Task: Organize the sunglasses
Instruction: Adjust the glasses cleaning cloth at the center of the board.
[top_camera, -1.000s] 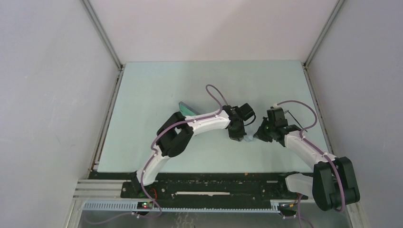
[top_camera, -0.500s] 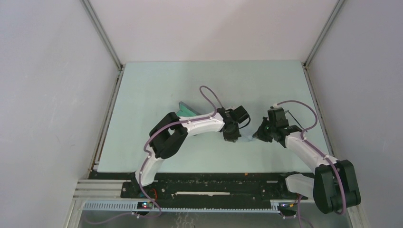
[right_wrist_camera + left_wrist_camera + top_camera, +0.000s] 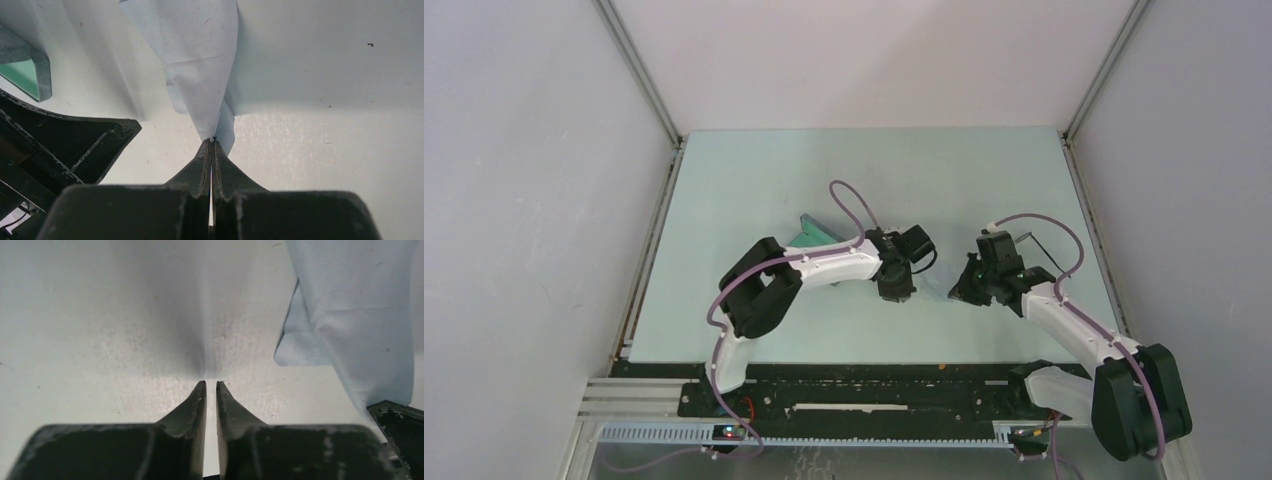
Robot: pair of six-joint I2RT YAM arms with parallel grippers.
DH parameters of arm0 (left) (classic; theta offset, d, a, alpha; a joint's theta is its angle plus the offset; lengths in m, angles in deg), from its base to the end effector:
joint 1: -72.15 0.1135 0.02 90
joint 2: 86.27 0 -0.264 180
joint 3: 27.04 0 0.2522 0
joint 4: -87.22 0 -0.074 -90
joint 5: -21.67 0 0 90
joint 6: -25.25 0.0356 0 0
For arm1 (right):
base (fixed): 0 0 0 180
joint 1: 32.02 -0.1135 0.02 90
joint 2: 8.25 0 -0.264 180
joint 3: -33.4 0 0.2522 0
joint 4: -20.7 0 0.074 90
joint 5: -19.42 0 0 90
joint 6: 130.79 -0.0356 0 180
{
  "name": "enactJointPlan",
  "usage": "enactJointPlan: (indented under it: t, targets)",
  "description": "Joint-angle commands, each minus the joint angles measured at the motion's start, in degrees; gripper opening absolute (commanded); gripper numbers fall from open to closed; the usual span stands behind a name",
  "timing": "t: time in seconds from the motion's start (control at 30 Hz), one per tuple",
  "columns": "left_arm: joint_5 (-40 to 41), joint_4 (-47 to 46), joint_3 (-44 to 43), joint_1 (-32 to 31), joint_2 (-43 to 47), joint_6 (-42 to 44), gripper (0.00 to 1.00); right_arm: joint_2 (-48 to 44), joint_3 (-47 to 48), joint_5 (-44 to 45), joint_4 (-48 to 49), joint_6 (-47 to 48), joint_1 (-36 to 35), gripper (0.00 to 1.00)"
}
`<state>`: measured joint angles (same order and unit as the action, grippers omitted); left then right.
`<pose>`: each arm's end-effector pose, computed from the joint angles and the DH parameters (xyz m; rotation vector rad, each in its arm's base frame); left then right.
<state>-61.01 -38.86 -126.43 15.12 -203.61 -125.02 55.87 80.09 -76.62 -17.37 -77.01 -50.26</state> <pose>0.2297 -0.3459 0.1664 -0.1098 2.8523 -0.2939 0.1958 0.0685 0.1853 0.3656 2.5843 0.4932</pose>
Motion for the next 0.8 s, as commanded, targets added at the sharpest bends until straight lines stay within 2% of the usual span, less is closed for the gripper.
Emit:
enactJointPlan:
  t: [0.0,0.07,0.17,0.27,0.5,0.77]
  targets:
    - [-0.82,-0.99,-2.95,0.12,0.34,2.98,0.22,0.1,-0.58,1.67,0.92,-1.58,0.47,0.0]
    - [-2.0,-1.84,-4.51,-0.25,-1.35,3.72,0.3,0.54,-0.58,1.29,1.83,-1.72,1.63,0.0]
    - [-4.33,-3.57,-5.89,-0.27,-3.24,3.71,0.49,1.92,-0.58,0.27,3.37,-1.21,3.0,0.0]
    - [-5.8,-5.18,-6.88,-0.18,-4.68,3.38,0.55,3.75,-0.58,-0.19,3.95,-0.59,3.62,0.0]
    - [-6.68,-3.53,-12.14,0.04,-9.33,2.79,0.46,4.16,-0.58,0.17,3.84,-0.18,4.03,0.0]
    - [-6.87,-3.16,-12.79,0.17,-11.01,2.11,0.37,3.39,-0.58,-0.28,3.51,0.33,4.97,0.0]
